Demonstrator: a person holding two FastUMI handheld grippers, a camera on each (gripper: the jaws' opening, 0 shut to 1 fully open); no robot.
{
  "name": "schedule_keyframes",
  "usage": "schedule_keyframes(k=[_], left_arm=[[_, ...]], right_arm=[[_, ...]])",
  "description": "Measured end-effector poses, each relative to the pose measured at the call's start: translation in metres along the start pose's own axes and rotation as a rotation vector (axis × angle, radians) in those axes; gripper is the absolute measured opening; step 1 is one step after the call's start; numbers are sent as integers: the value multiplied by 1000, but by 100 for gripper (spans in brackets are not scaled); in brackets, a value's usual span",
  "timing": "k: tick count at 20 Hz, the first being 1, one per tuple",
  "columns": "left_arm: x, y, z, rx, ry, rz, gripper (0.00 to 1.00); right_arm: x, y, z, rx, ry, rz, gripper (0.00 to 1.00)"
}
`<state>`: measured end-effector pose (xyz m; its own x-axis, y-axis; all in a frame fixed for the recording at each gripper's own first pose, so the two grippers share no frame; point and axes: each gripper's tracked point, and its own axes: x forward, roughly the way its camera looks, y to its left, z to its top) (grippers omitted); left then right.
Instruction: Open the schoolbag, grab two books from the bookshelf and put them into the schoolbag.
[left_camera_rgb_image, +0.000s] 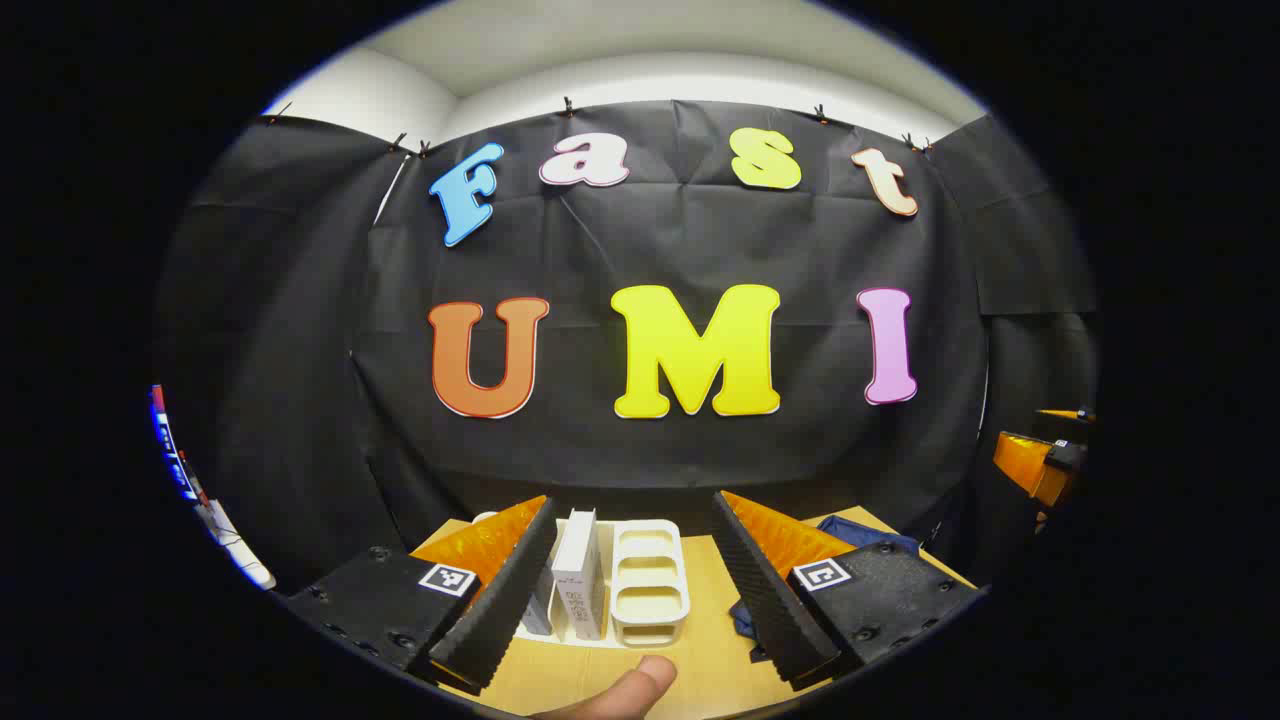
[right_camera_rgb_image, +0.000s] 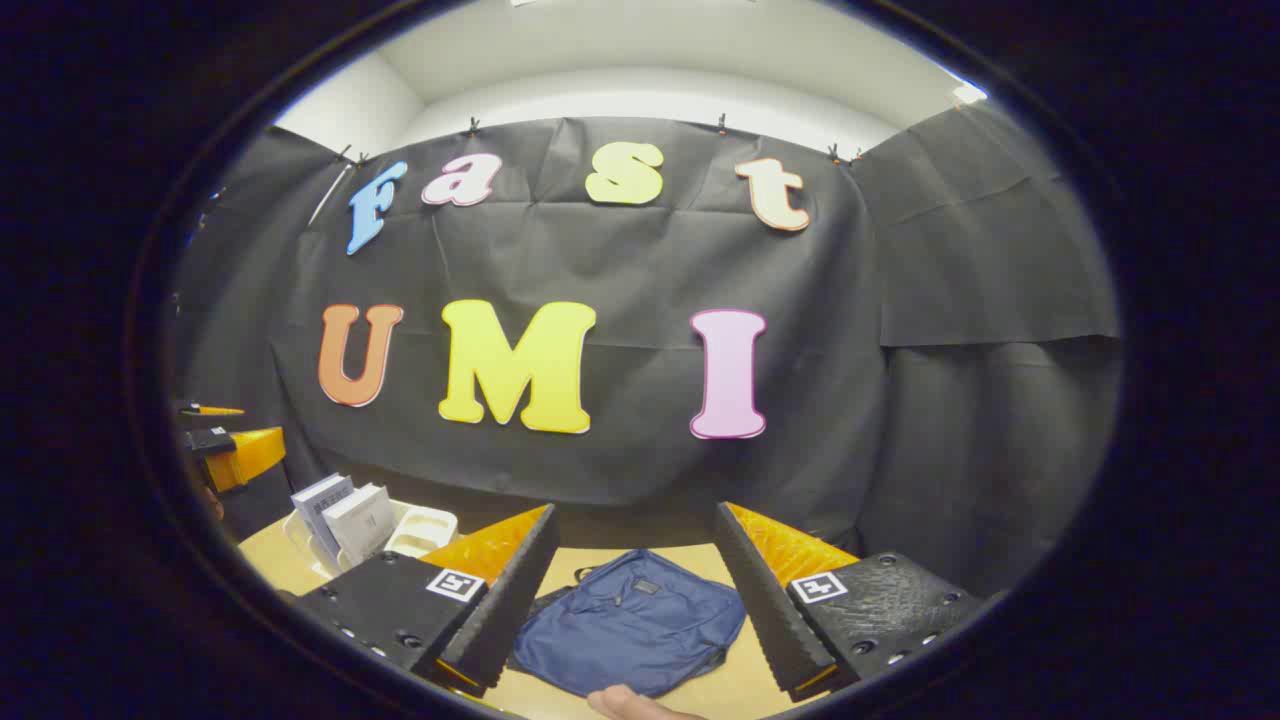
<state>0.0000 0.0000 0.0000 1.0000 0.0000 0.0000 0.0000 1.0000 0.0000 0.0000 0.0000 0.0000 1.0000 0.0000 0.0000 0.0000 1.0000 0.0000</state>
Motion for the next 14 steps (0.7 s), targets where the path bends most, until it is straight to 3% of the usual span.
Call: schedule_keyframes(k=[4, 8, 9, 14], left_arm=[[7, 35, -10, -7, 24, 33, 99], [18, 38, -10, 5, 20, 35, 99], [19, 38, -11, 8, 25, 37, 99], [24, 37, -10, -5, 19, 23, 99]], right_arm=[[8, 26, 0, -43, 18, -3, 98], [18, 31, -3, -79, 31, -10, 93], [21, 32, -5, -79, 35, -7, 98], [30, 35, -10, -120, 52, 5, 97]])
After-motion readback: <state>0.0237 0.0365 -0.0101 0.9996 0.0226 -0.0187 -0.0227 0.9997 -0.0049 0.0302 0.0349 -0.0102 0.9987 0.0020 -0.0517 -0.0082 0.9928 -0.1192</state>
